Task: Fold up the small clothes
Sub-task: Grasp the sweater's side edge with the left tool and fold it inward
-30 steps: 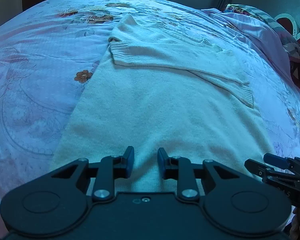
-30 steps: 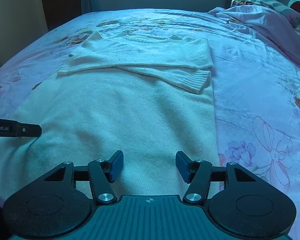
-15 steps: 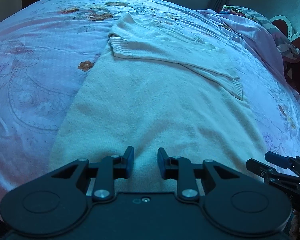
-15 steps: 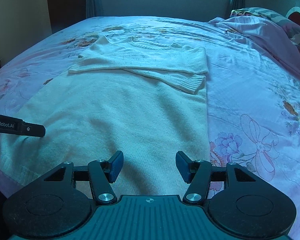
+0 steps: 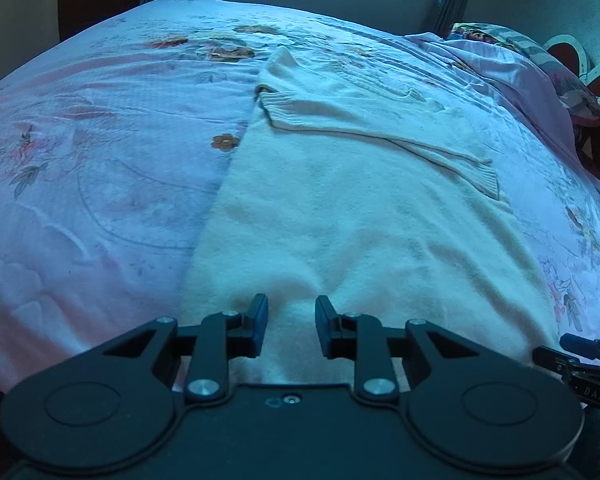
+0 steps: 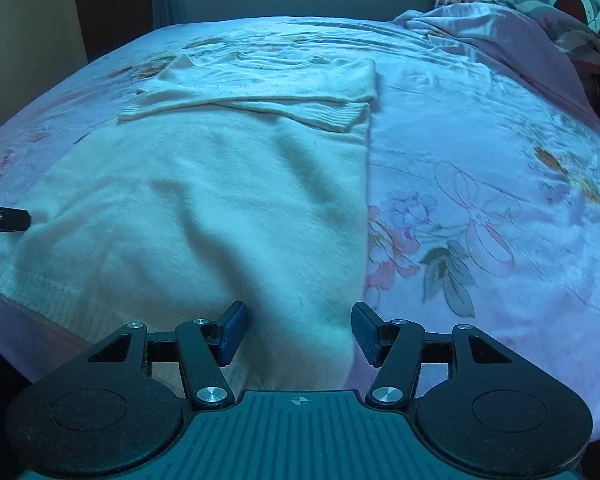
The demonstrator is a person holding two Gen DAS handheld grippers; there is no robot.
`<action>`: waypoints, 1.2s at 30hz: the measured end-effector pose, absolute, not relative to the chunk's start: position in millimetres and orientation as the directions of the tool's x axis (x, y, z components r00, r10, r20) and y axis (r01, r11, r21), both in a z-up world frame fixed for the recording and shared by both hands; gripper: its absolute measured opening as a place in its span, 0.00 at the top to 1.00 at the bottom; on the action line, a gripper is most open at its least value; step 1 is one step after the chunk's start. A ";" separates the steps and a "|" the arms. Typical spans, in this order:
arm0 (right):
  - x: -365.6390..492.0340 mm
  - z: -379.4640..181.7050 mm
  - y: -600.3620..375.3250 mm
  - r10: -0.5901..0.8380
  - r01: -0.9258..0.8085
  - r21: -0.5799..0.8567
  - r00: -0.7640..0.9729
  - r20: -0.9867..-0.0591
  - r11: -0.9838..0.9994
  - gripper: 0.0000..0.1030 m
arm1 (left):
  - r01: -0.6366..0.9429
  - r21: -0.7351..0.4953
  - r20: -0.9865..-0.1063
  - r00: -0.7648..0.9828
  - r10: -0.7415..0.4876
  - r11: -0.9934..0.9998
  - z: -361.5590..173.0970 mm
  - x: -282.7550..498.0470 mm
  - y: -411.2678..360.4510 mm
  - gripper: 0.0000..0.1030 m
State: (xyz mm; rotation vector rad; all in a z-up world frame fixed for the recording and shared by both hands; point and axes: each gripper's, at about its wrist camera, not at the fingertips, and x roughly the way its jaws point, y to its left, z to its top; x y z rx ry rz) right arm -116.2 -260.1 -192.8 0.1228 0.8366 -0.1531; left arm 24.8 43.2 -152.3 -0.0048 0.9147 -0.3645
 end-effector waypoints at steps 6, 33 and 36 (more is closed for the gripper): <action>-130.2 -193.4 -274.6 -0.084 0.229 0.091 0.654 -0.752 0.969 0.44 | 0.242 -0.169 -0.773 0.569 -0.281 0.955 -155.9 22.7 73.0 0.74; -133.0 -200.9 -290.9 0.137 0.246 0.351 0.610 -0.780 0.904 0.95 | 0.224 -0.434 -0.739 0.464 -0.487 0.872 -168.6 20.6 97.4 0.96; -133.3 -190.4 -294.6 0.176 0.229 0.412 0.650 -0.739 0.882 0.95 | 0.238 -0.473 -0.701 0.481 -0.526 0.848 -154.7 25.6 94.1 0.96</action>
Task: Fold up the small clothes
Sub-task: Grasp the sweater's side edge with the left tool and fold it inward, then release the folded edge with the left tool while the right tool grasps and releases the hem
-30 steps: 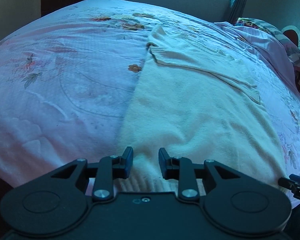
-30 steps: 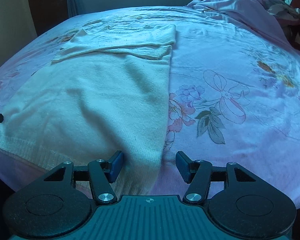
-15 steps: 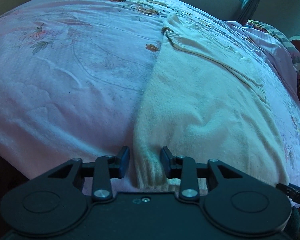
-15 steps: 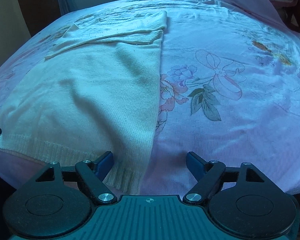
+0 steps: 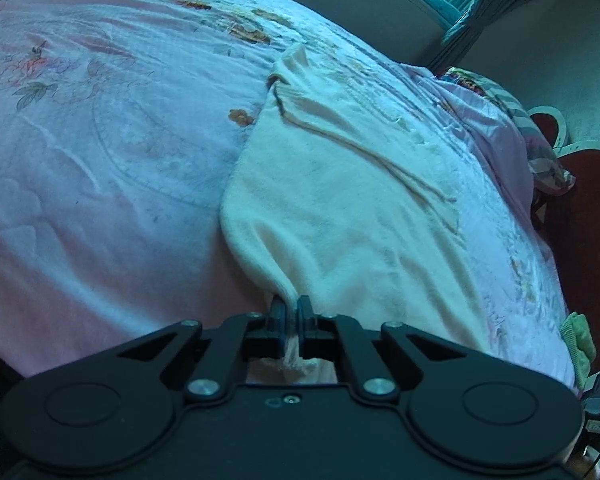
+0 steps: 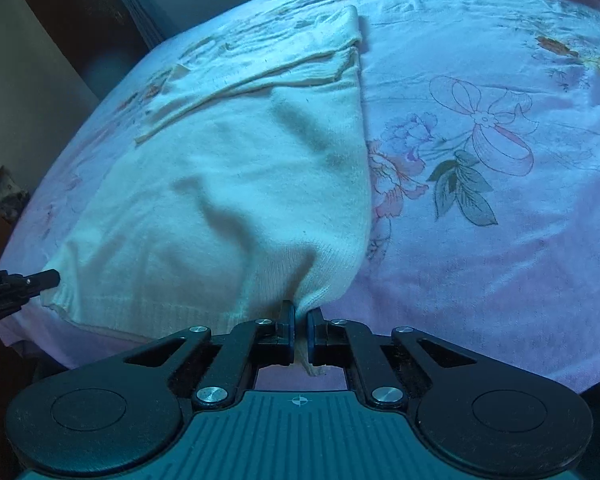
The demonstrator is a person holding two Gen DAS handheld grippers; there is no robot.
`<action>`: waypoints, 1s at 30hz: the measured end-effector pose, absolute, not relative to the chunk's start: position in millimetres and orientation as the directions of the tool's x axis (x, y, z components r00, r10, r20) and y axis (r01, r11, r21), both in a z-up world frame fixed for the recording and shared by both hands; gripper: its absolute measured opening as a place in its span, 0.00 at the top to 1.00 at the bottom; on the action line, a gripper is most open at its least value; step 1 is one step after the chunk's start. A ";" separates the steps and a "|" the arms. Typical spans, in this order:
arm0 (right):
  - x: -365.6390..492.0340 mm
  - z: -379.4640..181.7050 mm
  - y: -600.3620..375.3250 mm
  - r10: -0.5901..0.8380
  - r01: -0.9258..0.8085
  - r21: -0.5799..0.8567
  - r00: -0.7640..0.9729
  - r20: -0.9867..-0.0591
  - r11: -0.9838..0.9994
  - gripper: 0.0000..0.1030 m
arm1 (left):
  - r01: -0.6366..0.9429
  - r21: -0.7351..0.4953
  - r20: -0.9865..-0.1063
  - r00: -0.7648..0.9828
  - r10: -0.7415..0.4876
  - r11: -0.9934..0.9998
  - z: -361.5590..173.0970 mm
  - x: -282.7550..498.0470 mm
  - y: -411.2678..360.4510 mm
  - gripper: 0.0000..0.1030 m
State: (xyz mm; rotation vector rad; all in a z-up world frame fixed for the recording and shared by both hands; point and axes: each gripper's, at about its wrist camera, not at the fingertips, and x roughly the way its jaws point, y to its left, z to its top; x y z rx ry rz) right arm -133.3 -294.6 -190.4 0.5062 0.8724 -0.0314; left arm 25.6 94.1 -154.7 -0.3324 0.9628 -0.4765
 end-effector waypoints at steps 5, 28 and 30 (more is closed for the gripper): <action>-119.5 -163.7 -308.9 0.188 0.223 0.484 0.724 -0.663 0.846 0.95 | 0.262 -0.497 -0.640 0.533 -0.553 0.827 -127.1 55.2 83.2 0.96; -4.6 -164.4 -344.4 -0.070 0.320 0.263 0.745 -0.664 0.910 0.95 | 0.231 -0.289 -0.722 0.585 -0.370 0.929 -147.0 156.6 29.4 0.81; -5.6 -174.1 -327.3 -0.078 0.277 0.195 0.737 -0.671 0.941 0.95 | 0.236 -0.259 -0.736 0.580 -0.349 0.937 -150.7 155.8 29.8 0.81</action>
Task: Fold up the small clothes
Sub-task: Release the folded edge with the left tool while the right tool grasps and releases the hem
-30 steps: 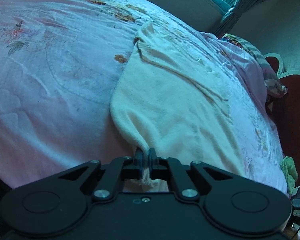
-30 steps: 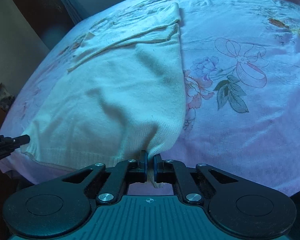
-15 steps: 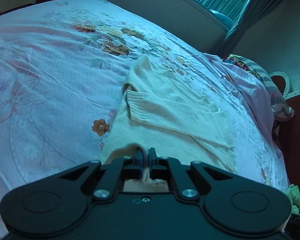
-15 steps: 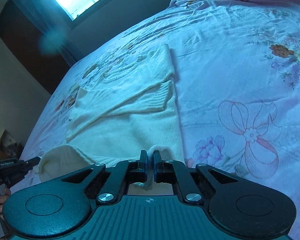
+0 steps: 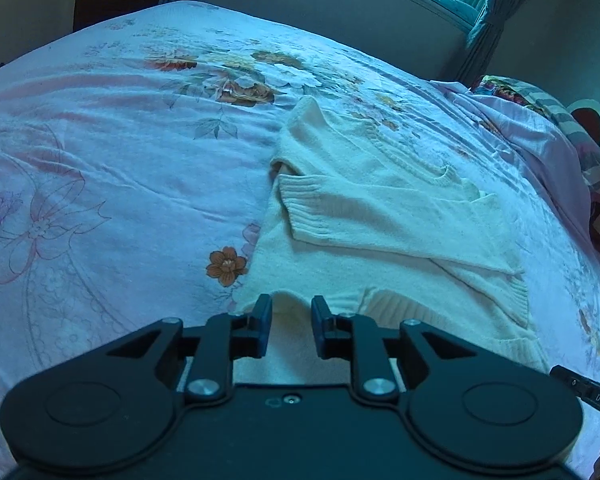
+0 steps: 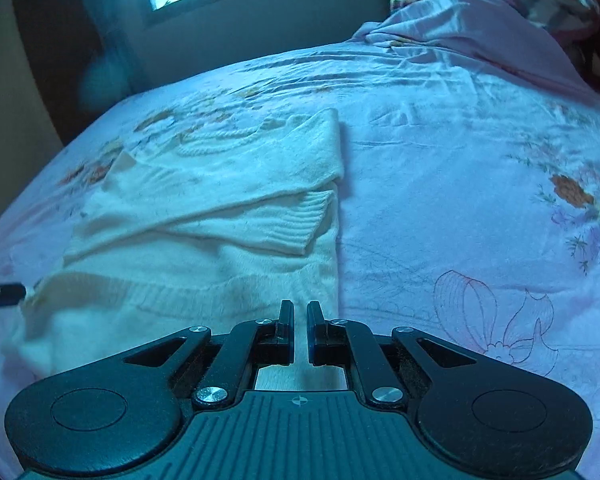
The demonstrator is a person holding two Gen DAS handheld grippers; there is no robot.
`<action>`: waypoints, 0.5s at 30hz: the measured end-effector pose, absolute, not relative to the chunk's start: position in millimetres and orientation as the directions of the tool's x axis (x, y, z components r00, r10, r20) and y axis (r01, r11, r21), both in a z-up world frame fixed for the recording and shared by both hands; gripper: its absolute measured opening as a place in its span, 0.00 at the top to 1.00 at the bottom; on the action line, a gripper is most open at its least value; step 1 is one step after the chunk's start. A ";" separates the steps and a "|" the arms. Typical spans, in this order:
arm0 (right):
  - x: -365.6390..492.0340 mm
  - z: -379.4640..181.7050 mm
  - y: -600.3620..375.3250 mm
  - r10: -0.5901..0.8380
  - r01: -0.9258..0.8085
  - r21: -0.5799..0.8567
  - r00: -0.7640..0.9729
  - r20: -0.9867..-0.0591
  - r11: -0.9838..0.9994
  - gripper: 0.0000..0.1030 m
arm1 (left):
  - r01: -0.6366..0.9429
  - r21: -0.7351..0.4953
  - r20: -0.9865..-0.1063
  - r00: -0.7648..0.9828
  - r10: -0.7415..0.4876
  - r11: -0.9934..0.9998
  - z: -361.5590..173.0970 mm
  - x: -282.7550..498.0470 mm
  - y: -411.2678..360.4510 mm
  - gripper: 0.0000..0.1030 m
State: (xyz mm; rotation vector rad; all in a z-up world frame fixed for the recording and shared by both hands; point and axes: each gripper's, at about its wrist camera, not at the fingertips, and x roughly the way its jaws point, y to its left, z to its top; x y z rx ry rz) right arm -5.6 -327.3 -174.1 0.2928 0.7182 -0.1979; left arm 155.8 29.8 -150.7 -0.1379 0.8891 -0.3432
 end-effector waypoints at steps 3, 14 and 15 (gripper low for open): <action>-4.9 -193.7 -306.7 -0.077 0.224 0.118 0.702 -0.708 0.967 0.95 | 0.228 -0.238 -0.779 0.536 -0.326 0.944 -165.0 157.6 28.0 0.81; -13.3 -191.0 -290.1 -0.067 0.197 0.100 0.695 -0.716 0.975 0.48 | 0.280 -0.193 -0.790 0.523 -0.318 0.940 -167.6 146.9 14.7 0.81; -15.4 -193.5 -288.7 -0.073 0.195 0.089 0.696 -0.715 0.977 0.48 | 0.281 -0.186 -0.790 0.527 -0.314 0.941 -167.9 145.9 13.3 0.81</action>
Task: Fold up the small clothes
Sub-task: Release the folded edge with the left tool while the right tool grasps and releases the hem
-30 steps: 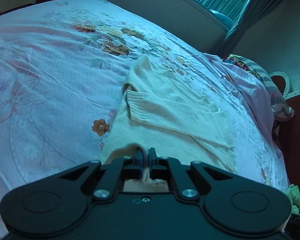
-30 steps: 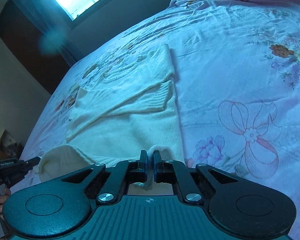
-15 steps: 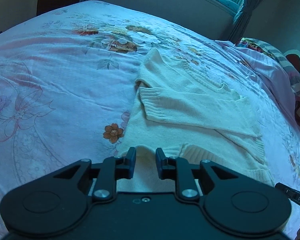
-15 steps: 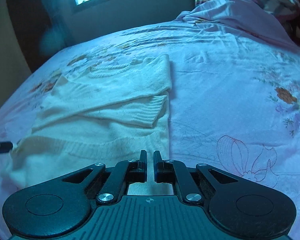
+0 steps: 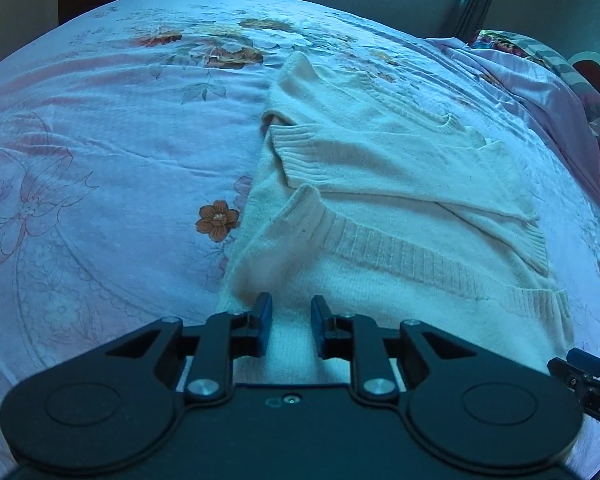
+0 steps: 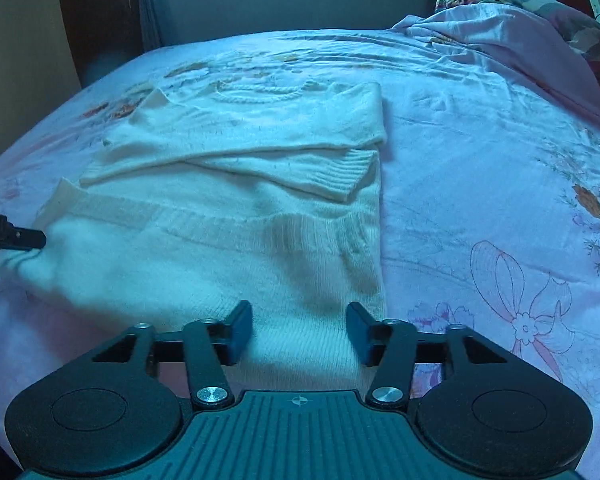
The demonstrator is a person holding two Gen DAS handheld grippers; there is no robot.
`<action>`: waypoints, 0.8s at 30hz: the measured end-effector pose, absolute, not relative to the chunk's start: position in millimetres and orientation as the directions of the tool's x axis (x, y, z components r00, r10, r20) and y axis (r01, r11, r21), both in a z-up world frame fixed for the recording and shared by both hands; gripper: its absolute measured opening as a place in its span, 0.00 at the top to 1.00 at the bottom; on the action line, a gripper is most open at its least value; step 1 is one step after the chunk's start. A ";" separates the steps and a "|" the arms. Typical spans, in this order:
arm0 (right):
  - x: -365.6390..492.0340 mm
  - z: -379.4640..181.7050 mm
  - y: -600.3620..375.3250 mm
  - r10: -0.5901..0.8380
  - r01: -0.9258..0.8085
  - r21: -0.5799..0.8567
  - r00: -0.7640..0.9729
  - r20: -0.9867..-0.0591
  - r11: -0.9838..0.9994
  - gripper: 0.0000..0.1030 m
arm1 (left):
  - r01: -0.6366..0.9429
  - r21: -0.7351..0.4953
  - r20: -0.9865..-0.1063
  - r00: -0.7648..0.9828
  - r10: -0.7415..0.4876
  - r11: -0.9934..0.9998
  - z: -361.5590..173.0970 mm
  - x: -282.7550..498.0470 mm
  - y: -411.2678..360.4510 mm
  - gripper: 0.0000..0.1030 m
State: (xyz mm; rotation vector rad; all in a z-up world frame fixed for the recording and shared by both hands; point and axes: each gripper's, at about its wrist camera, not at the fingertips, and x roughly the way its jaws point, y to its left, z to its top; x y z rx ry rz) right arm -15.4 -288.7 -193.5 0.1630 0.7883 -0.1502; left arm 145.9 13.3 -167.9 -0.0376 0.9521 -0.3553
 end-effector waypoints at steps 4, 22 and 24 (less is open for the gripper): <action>-21.5 -189.2 -290.5 -0.079 0.207 0.102 0.713 -0.697 0.973 0.48 | 0.307 -0.167 -0.781 0.539 -0.316 0.937 -162.6 143.9 6.0 0.81; 27.9 -186.9 -330.6 -0.077 0.231 0.132 0.716 -0.693 0.964 0.48 | 0.457 -0.022 -0.750 0.581 -0.317 0.889 -167.4 187.3 -16.3 0.81; 33.1 -189.2 -334.3 -0.066 0.225 0.140 0.715 -0.696 0.964 0.48 | 0.485 -0.022 -0.752 0.568 -0.335 0.874 -169.2 190.4 -15.7 0.81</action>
